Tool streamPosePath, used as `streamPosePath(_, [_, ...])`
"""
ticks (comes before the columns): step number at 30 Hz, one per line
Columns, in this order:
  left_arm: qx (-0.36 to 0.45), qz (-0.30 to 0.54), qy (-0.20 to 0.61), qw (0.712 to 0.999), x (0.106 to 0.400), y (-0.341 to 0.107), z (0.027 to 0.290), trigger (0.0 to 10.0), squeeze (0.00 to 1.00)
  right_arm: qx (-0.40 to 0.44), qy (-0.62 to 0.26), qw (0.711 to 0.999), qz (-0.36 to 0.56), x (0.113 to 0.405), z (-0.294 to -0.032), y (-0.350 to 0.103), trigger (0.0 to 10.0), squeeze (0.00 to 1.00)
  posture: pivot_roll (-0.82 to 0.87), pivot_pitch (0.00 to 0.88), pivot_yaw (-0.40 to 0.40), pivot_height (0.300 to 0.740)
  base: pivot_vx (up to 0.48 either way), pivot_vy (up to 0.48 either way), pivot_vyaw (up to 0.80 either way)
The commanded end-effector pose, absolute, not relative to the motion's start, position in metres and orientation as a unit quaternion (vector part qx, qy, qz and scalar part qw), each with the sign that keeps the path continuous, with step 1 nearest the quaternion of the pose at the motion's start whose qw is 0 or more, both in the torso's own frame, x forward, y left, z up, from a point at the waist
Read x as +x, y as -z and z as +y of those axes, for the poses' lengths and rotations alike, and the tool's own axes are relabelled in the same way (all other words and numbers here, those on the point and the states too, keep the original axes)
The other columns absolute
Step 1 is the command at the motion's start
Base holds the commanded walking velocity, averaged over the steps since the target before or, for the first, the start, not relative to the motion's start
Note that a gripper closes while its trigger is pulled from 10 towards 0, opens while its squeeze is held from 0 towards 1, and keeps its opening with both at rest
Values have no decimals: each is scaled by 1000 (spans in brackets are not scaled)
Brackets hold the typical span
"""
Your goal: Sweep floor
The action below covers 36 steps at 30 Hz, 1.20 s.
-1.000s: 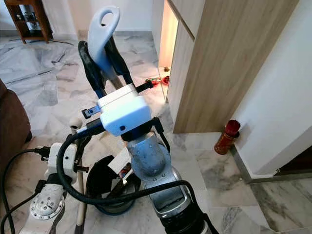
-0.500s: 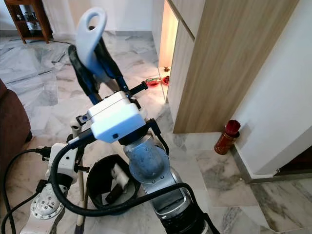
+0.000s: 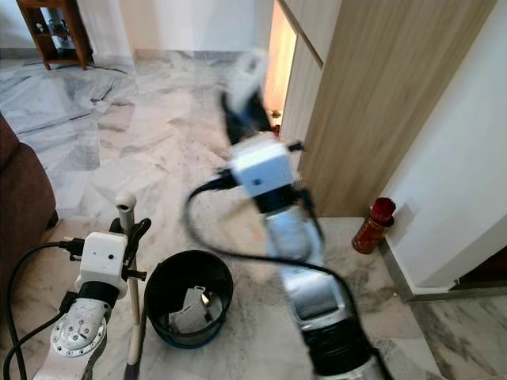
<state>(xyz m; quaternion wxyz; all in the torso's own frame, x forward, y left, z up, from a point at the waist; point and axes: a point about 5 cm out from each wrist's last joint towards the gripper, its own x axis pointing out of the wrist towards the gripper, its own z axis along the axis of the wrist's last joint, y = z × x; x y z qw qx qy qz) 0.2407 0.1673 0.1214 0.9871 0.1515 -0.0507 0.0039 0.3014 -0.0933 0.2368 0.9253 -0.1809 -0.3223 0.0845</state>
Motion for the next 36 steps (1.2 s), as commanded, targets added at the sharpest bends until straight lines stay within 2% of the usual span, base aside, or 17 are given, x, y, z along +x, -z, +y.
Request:
streamPosePath(1, [152,-69,1,986,240,-128,165,10000,0,-202,-42,932,-299,309,-118,-231,10000,0,-4,69,-60,740,0,0,0])
streamPosePath(6, [142,-69,-6,987,241,-129,168,10000,0,-182,-1,952,-244,320,-147,-213,10000,0,-4,71,-57,740,0,0,0])
streamPosePath(11, [112,-68,-36,991,242,-130,177,10000,0,-175,-11,971,-164,328,-157,-182,10000,0,-2,68,-52,740,0,0,0])
streamPosePath(15, [89,-65,-57,992,241,-129,184,10000,0,-147,22,979,-137,329,-173,-169,10000,0,-2,63,-47,740,0,0,0])
streamPosePath(16, [80,-66,-62,993,240,-130,187,10000,0,-163,30,978,-129,329,-178,-164,10000,0,0,61,-43,740,0,0,0])
streamPosePath(18, [73,-66,-65,993,240,-130,189,10000,0,-175,30,976,-126,329,-180,-161,10000,0,-2,61,-40,740,0,0,0])
streamPosePath(25, [50,-65,-70,994,236,-130,193,10000,0,-123,63,987,-82,329,-194,-140,10000,0,8,42,-34,740,0,0,0])
streamPosePath(32, [43,-60,-79,994,236,-128,198,10000,0,-52,65,994,-76,329,-196,-133,10000,0,17,19,-33,740,0,0,0])
streamPosePath(36, [44,-62,-72,995,237,-129,197,10000,0,-53,63,993,-81,329,-194,-133,10000,0,21,0,-28,740,0,0,0])
